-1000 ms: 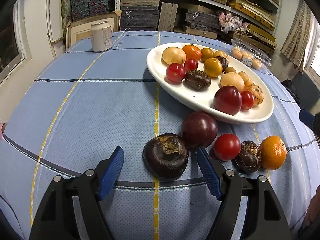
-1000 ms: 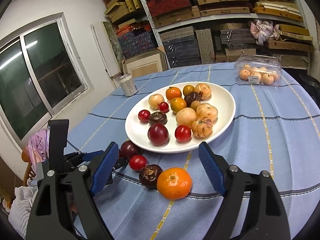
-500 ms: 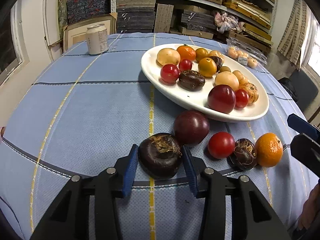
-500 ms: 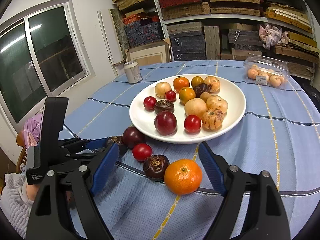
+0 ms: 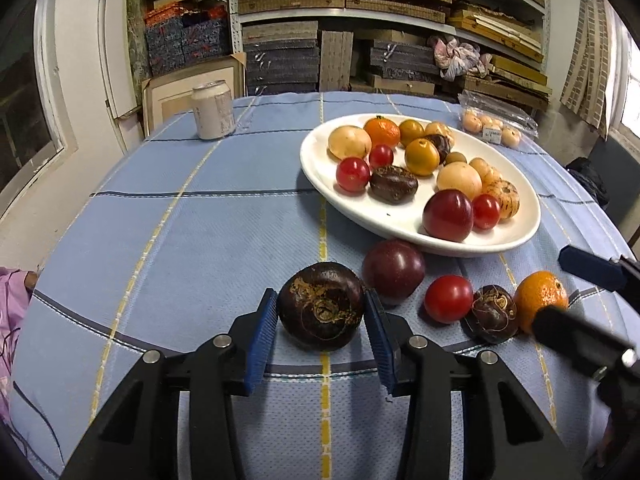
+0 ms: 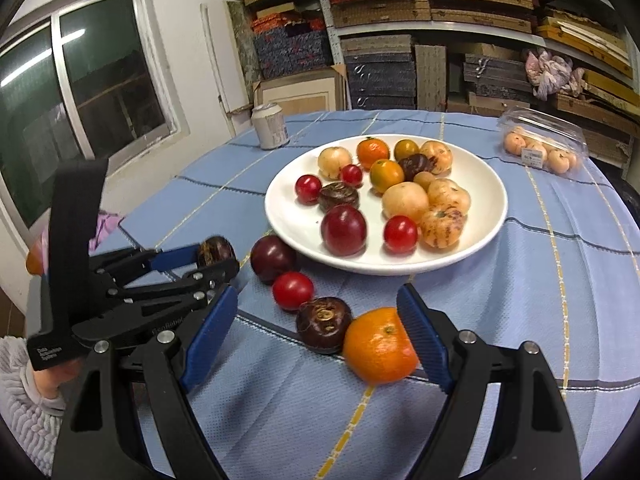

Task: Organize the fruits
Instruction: 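Grasp a dark brown fruit with the left gripper while the right grasps a red tomato, then place the dark brown fruit on the plate with the left gripper while the right places the tomato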

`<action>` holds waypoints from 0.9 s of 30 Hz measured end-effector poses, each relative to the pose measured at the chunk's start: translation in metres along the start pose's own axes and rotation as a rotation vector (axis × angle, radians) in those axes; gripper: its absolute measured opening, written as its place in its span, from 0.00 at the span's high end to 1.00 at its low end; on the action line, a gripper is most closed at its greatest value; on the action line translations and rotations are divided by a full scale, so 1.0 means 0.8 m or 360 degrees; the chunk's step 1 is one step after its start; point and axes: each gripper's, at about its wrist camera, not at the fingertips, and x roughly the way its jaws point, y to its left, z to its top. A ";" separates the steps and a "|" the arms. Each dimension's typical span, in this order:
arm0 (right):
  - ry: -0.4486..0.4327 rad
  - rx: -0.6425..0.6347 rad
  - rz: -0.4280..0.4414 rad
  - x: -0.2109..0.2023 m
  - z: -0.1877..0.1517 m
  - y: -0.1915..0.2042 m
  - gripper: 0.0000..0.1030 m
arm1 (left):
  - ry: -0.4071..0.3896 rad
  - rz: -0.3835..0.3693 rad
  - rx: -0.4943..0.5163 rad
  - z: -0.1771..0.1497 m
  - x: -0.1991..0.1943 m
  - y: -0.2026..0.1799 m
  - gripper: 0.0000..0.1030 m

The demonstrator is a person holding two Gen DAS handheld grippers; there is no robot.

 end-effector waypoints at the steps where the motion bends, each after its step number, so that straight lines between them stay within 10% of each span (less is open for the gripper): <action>1: 0.0012 -0.0013 -0.0004 0.003 0.001 0.003 0.22 | -0.0002 -0.0002 -0.0011 0.001 -0.001 0.002 0.57; 21: 0.0289 -0.0201 -0.0033 0.082 0.018 0.030 0.32 | -0.0029 -0.0016 -0.0133 0.007 -0.013 0.033 0.57; 27: 0.0335 -0.0313 -0.0040 0.098 0.020 0.034 0.65 | -0.0003 -0.0040 -0.0146 0.006 -0.008 0.033 0.57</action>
